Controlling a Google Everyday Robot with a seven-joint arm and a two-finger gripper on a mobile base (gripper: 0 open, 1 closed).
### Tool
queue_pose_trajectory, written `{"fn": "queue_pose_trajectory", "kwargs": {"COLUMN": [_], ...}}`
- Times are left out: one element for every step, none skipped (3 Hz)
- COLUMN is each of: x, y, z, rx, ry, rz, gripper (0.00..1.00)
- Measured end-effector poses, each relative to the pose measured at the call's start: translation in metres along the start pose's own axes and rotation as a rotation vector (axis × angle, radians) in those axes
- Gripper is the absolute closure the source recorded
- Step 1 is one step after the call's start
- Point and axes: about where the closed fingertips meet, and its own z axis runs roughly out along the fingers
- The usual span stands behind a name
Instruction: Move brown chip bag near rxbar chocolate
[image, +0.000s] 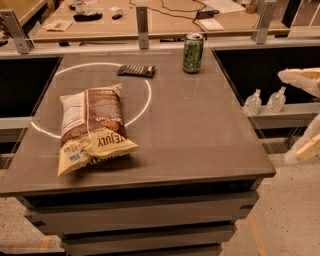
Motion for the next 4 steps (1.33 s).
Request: {"fn": "queue_pose_trajectory", "kwargs": {"x": [-0.017,-0.032,-0.058,-0.088], "y": [0.006,0.0,-0.004,-0.004], "z": [0.013,0.038,0.071,0.115], "rx": [-0.054,-0.115,-0.219,-0.308], "ry": [-0.225,-0.337,-0.36,-0.336], "rz": [0.072,0.164,0.156,0.125], "gripper": [0.0,0.0,0.0,0.0]}}
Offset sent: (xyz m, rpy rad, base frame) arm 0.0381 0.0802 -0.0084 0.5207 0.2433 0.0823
